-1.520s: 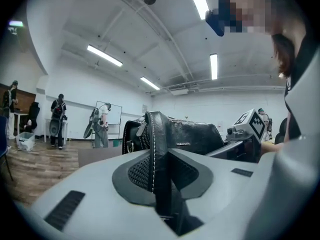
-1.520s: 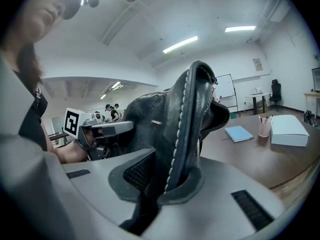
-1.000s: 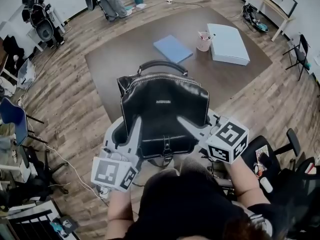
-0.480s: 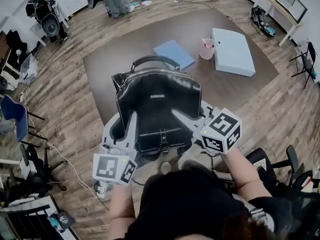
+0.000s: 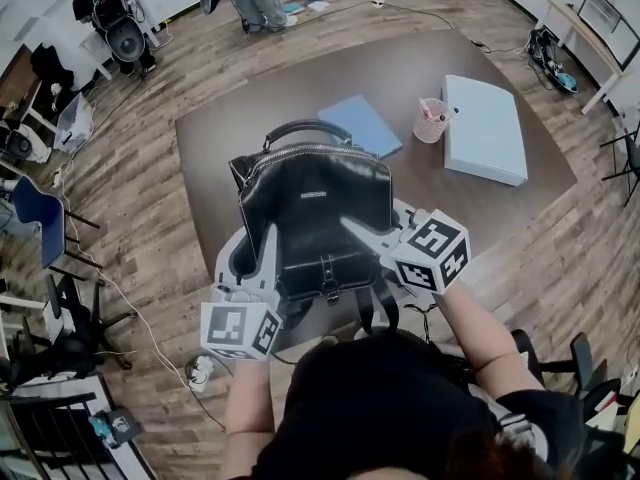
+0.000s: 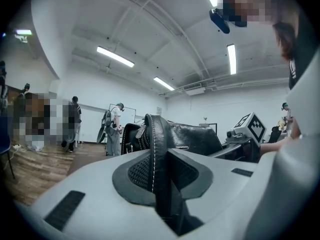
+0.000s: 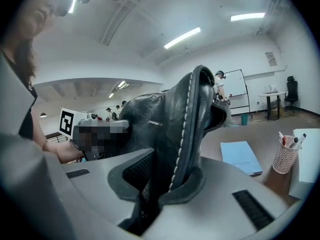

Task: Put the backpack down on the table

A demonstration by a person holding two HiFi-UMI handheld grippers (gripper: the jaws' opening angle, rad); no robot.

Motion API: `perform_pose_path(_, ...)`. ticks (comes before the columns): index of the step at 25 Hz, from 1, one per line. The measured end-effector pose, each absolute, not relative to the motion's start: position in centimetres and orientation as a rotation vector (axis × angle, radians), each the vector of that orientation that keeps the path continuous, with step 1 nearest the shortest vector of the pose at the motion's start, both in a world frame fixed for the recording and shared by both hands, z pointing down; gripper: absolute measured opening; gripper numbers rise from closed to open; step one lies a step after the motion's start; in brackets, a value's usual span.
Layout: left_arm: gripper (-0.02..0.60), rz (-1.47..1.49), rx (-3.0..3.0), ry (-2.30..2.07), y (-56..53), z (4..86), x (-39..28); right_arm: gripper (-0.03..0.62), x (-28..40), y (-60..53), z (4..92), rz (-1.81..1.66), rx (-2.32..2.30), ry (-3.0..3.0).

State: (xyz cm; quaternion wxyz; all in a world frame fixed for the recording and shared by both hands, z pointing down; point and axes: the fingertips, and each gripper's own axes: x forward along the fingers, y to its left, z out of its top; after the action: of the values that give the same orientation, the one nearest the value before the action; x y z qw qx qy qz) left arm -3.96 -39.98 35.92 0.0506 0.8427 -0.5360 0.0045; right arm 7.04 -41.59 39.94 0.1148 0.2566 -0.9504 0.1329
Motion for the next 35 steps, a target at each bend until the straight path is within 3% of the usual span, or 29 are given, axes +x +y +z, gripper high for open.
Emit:
perform_pose_path(19, 0.087, -0.071, 2.538, -1.771, -47.1, 38.0, -4.4, 0.069, 6.7, -49.5, 41.6, 0.264, 0.663, -2.842)
perform_pose_path(35, 0.091, -0.027, 2.524, -1.589, -50.5, 41.8, -4.2, 0.12, 7.6, -52.3, 45.6, 0.611, 0.682, -2.922)
